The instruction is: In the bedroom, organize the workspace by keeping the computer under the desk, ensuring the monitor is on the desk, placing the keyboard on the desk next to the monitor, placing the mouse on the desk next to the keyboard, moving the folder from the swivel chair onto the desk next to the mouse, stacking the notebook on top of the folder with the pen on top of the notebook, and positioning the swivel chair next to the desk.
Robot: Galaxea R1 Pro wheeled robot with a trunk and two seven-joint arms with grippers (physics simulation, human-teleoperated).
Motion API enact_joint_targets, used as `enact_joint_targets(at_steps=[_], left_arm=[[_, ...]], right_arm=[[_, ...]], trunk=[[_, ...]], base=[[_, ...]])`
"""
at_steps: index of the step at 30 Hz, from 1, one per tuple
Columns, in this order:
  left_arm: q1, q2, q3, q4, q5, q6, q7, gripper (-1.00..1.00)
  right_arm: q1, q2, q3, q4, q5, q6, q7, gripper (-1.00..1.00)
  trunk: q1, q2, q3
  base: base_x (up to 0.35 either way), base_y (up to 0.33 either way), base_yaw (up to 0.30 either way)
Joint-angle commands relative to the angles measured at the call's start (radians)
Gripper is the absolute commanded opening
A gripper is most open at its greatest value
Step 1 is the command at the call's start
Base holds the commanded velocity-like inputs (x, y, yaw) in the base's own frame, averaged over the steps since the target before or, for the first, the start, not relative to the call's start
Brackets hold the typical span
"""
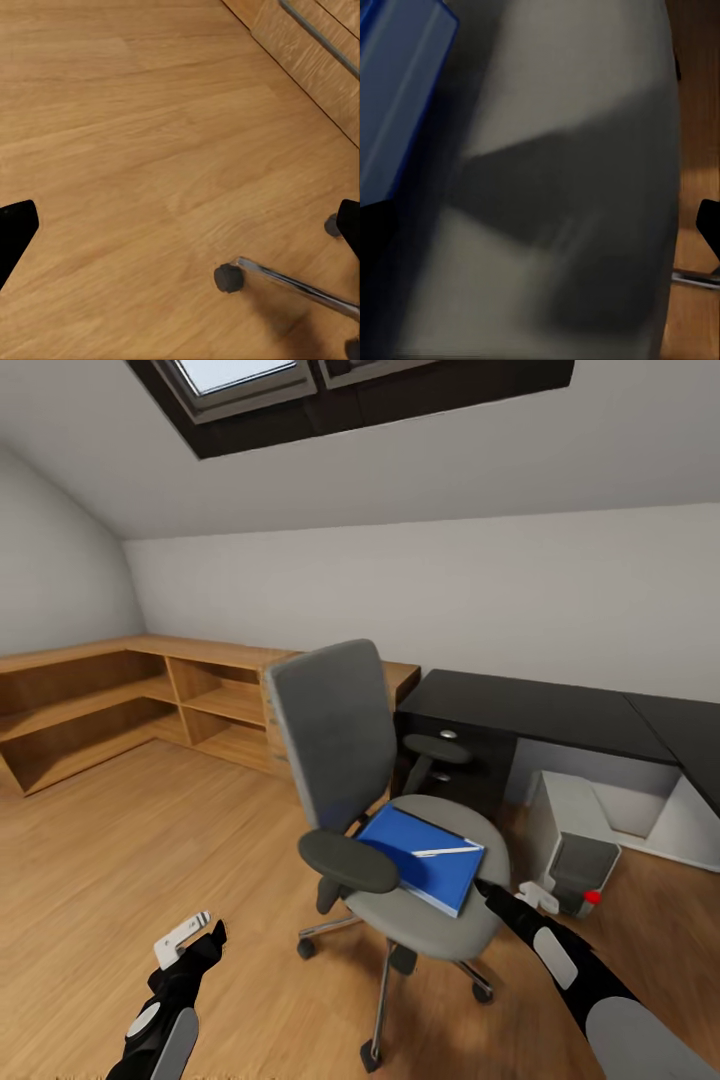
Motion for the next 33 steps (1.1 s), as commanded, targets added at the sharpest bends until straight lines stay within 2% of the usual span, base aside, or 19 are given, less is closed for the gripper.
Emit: enact_joint_targets(at_steps=[1, 12, 19, 33], left_arm=[[-0.001, -0.001, 0.001, -0.001, 0.006, 0.005, 0.002, 1.00], [-0.001, -0.002, -0.001, 0.004, 0.006, 0.007, -0.001, 1.00], [-0.001, -0.002, -0.042, 0.034, 0.005, 0.006, 0.000, 1.00], [-0.001, -0.002, -0.056, 0.036, 0.003, 0.005, -0.001, 1.00]], right_arm=[[0.001, 0.001, 0.001, 0.033, -0.009, 0.008, 0.005, 1.00], [0.001, 0.002, 0.001, 0.033, -0.008, 0.004, 0.006, 1.00], [0.001, 0.002, 0.001, 0.033, -0.009, 0.004, 0.006, 1.00], [0.001, 0.001, 0.001, 0.032, -0.009, 0.004, 0.006, 1.00]], trunk=[[0.000, 0.000, -0.001], [0.000, 0.000, -0.001], [0.000, 0.000, -0.001], [0.000, 0.000, -0.001]], base=[[0.000, 0.000, 0.265], [0.000, 0.000, 0.274], [0.000, 0.000, 0.275], [0.000, 0.000, 0.275]])
